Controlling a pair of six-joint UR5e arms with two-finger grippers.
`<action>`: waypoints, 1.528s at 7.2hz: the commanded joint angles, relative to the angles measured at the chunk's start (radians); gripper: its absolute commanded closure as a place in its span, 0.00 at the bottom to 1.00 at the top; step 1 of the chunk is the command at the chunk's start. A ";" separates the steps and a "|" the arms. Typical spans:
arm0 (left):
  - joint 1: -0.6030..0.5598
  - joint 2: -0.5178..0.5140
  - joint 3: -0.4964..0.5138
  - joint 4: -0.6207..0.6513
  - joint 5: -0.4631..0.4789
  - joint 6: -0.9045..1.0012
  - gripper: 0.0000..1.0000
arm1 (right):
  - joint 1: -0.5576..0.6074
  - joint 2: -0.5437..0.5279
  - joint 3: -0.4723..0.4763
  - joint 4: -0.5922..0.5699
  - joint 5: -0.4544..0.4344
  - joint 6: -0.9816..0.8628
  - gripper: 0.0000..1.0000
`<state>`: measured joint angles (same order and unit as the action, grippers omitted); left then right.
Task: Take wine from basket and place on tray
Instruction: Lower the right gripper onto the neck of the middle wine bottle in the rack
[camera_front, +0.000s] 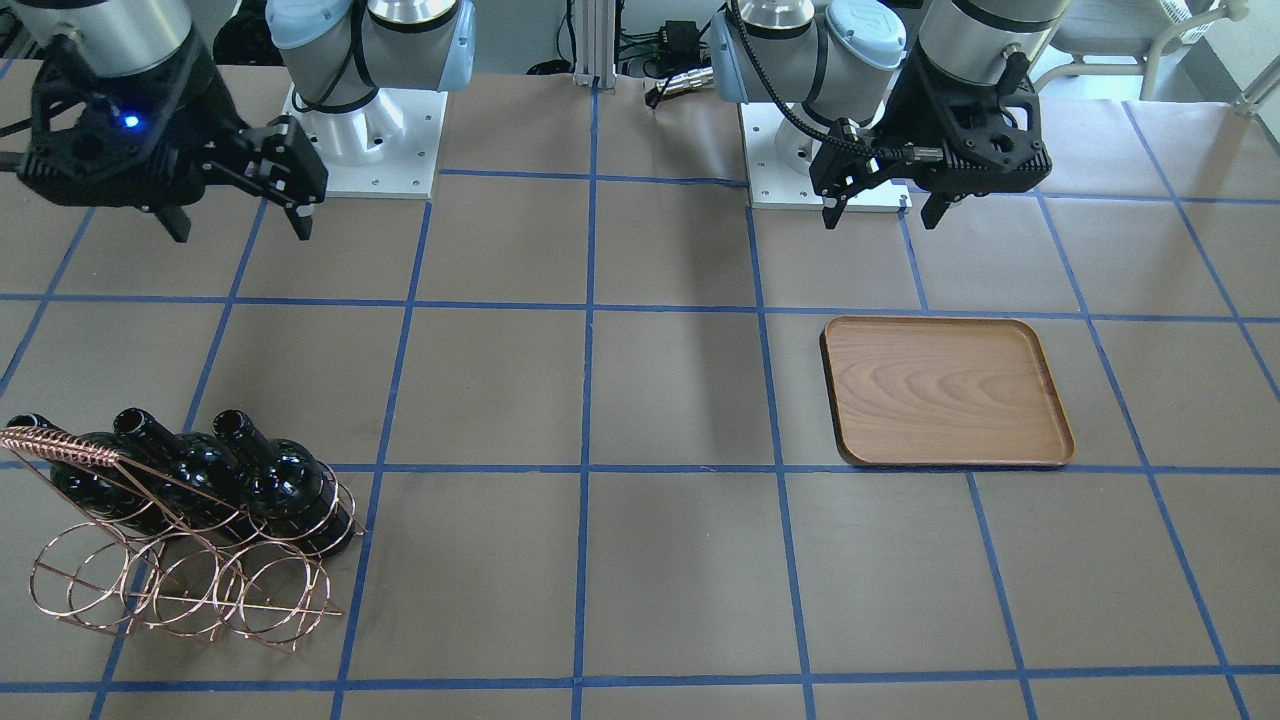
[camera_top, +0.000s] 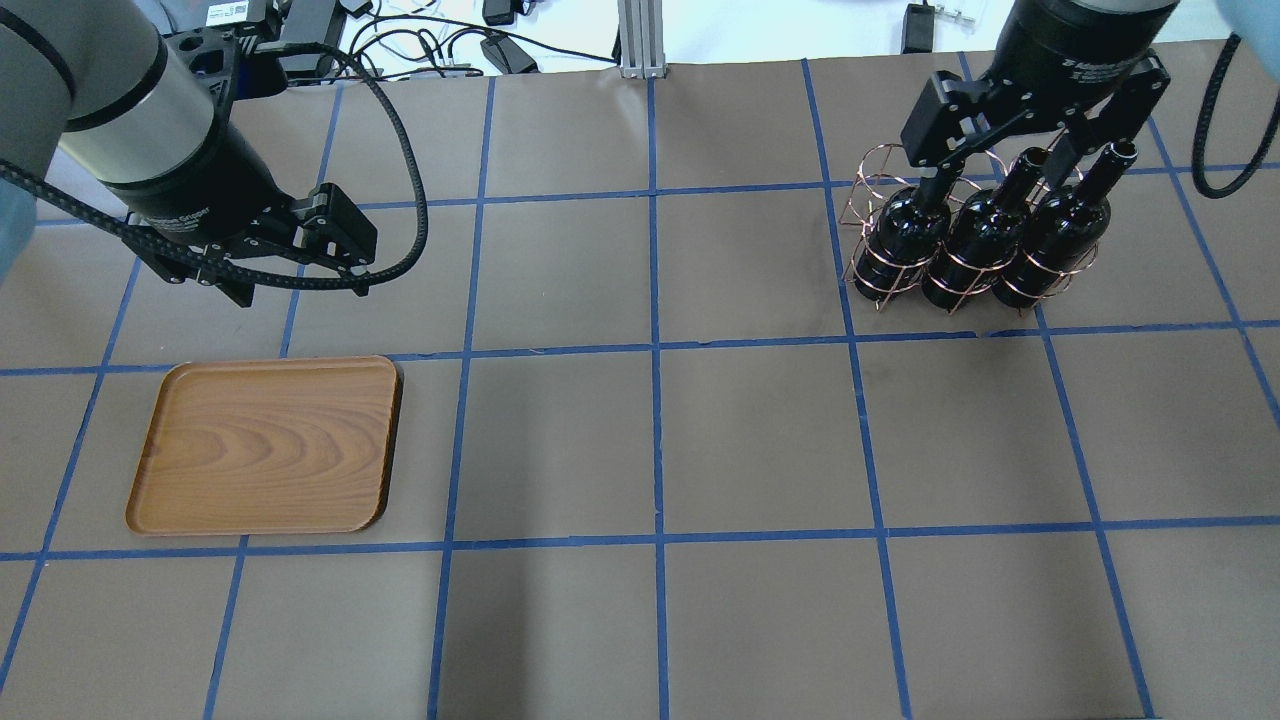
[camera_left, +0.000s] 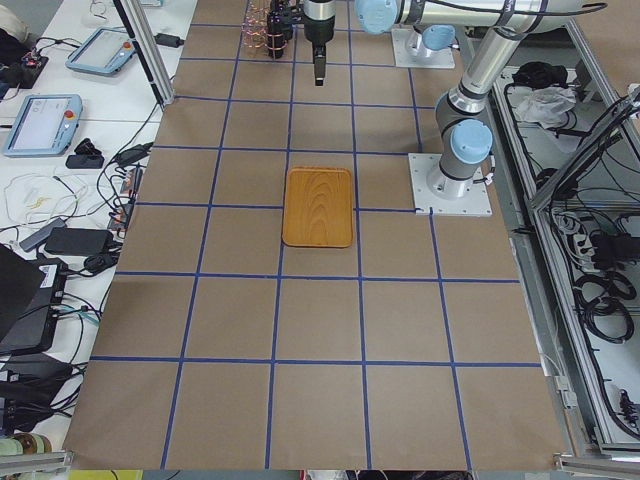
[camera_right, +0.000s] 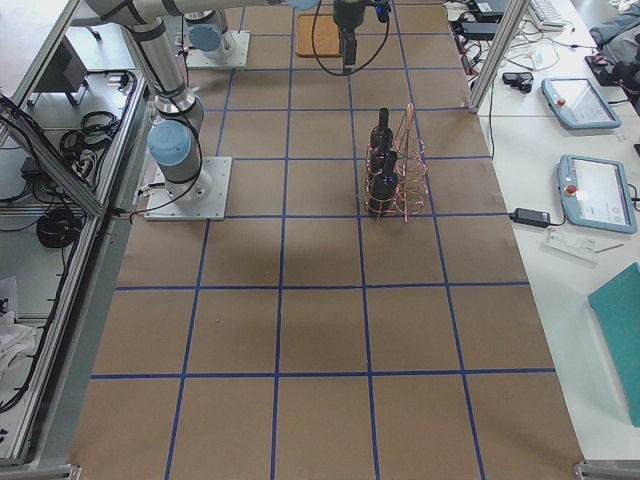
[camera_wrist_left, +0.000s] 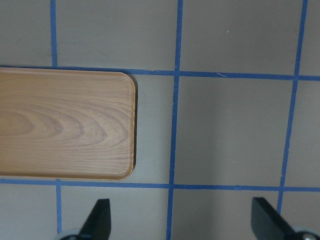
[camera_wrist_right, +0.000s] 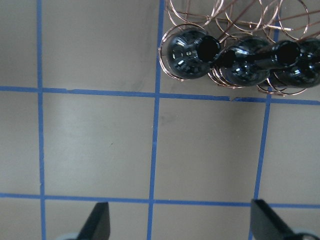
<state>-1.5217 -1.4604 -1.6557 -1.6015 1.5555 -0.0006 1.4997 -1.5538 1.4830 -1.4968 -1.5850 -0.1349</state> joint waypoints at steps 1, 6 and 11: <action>0.000 0.000 0.001 0.000 0.000 -0.001 0.00 | -0.113 0.015 0.104 -0.179 -0.006 -0.148 0.00; 0.000 0.000 0.001 0.000 0.002 0.002 0.00 | -0.171 0.142 0.105 -0.287 -0.007 -0.175 0.05; 0.000 0.000 -0.001 0.000 0.002 0.002 0.00 | -0.161 0.185 0.103 -0.355 0.000 -0.020 0.12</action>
<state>-1.5217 -1.4604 -1.6560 -1.6015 1.5566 0.0014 1.3372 -1.3739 1.5859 -1.8403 -1.5892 -0.1600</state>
